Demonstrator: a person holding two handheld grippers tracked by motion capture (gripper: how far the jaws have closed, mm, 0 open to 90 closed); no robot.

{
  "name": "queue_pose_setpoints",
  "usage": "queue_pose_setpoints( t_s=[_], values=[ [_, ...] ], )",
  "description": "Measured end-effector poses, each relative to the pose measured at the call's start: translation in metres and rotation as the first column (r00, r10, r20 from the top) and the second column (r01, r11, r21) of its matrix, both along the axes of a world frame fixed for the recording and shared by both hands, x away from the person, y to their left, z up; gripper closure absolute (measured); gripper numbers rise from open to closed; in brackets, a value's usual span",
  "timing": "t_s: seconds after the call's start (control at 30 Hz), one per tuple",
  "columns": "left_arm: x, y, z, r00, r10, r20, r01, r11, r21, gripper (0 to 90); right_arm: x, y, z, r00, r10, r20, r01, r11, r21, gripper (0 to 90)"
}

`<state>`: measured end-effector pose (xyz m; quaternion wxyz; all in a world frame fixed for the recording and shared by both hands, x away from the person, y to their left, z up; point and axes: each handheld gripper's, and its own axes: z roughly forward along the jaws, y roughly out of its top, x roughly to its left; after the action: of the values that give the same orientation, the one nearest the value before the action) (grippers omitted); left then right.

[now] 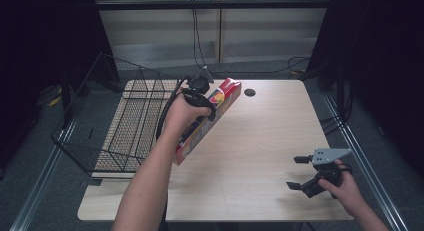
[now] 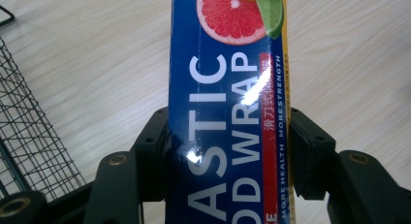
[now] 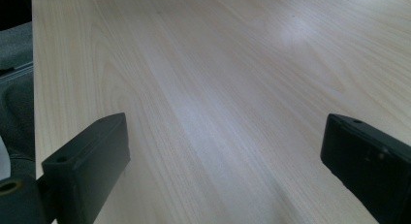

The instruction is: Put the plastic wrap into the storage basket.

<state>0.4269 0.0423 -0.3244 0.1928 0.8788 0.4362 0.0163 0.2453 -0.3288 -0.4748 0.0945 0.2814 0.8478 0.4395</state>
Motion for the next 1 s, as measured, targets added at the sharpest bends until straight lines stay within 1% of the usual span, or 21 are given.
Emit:
queue_pose_setpoints(
  t_s=[0.03, 0.1, 0.13, 0.2, 0.23, 0.3, 0.33, 0.37, 0.4, 0.43, 0.53, 0.57, 0.63, 0.67, 0.73, 0.77, 0.87, 1.0],
  values=[
    [0.0, 0.001, 0.0, 0.9999, 0.014, -0.002, -0.014, 0.9999, -0.002, 43.9, 0.0, 0.0, 0.0, 1.0, -0.001, 0.001, 0.001, 1.0, -0.001, 3.2],
    [0.0, 0.002, 0.001, 0.9999, 0.013, 0.002, -0.013, 0.9999, 0.0, 43.9, 0.0, 0.0, 0.0, 1.0, -0.001, 0.003, 0.001, 1.0, -0.001, 3.2],
    [0.0, 0.004, 0.002, 0.9998, 0.021, -0.003, -0.021, 0.9998, 0.001, 43.9, 0.0, 0.0, 0.0, 1.0, 0.0, -0.004, 0.0, 1.0, 0.002, 3.2],
    [0.001, 0.006, 0.003, 0.9996, 0.028, 0.001, -0.028, 0.9996, -0.003, 43.9, 0.0, 0.0, 0.0, 1.0, -0.001, -0.003, 0.001, 1.0, 0.002, 3.2],
    [0.001, 0.007, 0.004, 0.9996, 0.026, -0.006, -0.026, 0.9996, 0.006, 43.9, 0.0, 0.0, 0.0, 1.0, 0.001, -0.006, -0.001, 1.0, 0.004, 3.2],
    [0.001, 0.01, 0.006, 0.9995, 0.031, -0.003, -0.031, 0.9995, 0.005, 43.8, -0.001, -0.001, 0.0, 1.0, -0.001, -0.009, 0.001, 1.0, 0.002, 3.2],
    [0.001, 0.012, 0.008, 0.9993, 0.038, -0.005, -0.038, 0.9993, 0.006, 43.8, -0.001, -0.001, 0.001, 1.0, -0.003, -0.003, 0.003, 1.0, 0.002, 3.2],
    [0.001, 0.014, 0.01, 0.9995, 0.031, -0.007, -0.03, 0.9994, 0.016, 43.9, -0.001, -0.001, 0.001, 1.0, -0.002, -0.007, 0.002, 1.0, 0.002, 3.2],
    [0.001, 0.014, 0.01, 0.9995, 0.031, -0.007, -0.03, 0.9994, 0.016, 43.8, -0.001, -0.001, 0.001, 1.0, -0.002, -0.007, 0.002, 1.0, 0.002, 3.2],
    [0.001, 0.015, 0.011, 0.9988, 0.049, 0.0, -0.049, 0.9988, 0.003, 43.9, -0.001, 0.0, 0.0, 1.0, -0.003, -0.004, 0.003, 1.0, -0.001, 3.2],
    [0.001, 0.017, 0.014, 0.9987, 0.05, -0.004, -0.05, 0.9987, 0.01, 43.9, -0.001, 0.001, 0.0, 1.0, 0.003, -0.008, -0.003, 1.0, -0.005, 3.2],
    [0.001, 0.017, 0.014, 0.9985, 0.055, -0.001, -0.055, 0.9985, 0.002, 43.9, -0.001, 0.001, 0.0, 1.0, 0.003, -0.002, -0.003, 1.0, -0.007, 3.2],
    [0.001, 0.019, 0.017, 0.9987, 0.051, 0.0, -0.051, 0.9987, 0.007, 43.8, -0.001, 0.001, 0.0, 1.0, 0.003, 0.0, -0.003, 1.0, -0.008, 3.2],
    [0.0, 0.019, 0.018, 0.9981, 0.062, 0.004, -0.062, 0.9981, 0.003, 43.8, -0.001, 0.001, 0.0, 1.0, 0.003, -0.001, -0.003, 1.0, -0.006, 3.2],
    [0.0, 0.022, 0.021, 0.9983, 0.059, 0.0, -0.059, 0.9982, 0.009, 43.9, -0.001, 0.0, 0.0, 1.0, 0.0, -0.002, 0.0, 1.0, -0.003, 3.2],
    [0.0, 0.023, 0.022, 0.9979, 0.064, 0.004, -0.064, 0.9979, 0.002, 43.9, -0.001, 0.0, 0.0, 1.0, -0.002, -0.002, 0.002, 1.0, -0.004, 3.2],
    [0.0, 0.026, 0.025, 0.9968, 0.08, 0.006, -0.08, 0.9968, 0.006, 43.9, -0.001, 0.0, 0.0, 1.0, 0.0, -0.002, 0.0, 1.0, -0.002, 3.2],
    [0.0, 0.03, 0.029, 0.9962, 0.087, 0.009, -0.087, 0.9962, 0.008, 43.9, -0.001, 0.0, 0.001, 1.0, 0.001, 0.0, -0.001, 1.0, -0.002, 3.2]
  ],
)
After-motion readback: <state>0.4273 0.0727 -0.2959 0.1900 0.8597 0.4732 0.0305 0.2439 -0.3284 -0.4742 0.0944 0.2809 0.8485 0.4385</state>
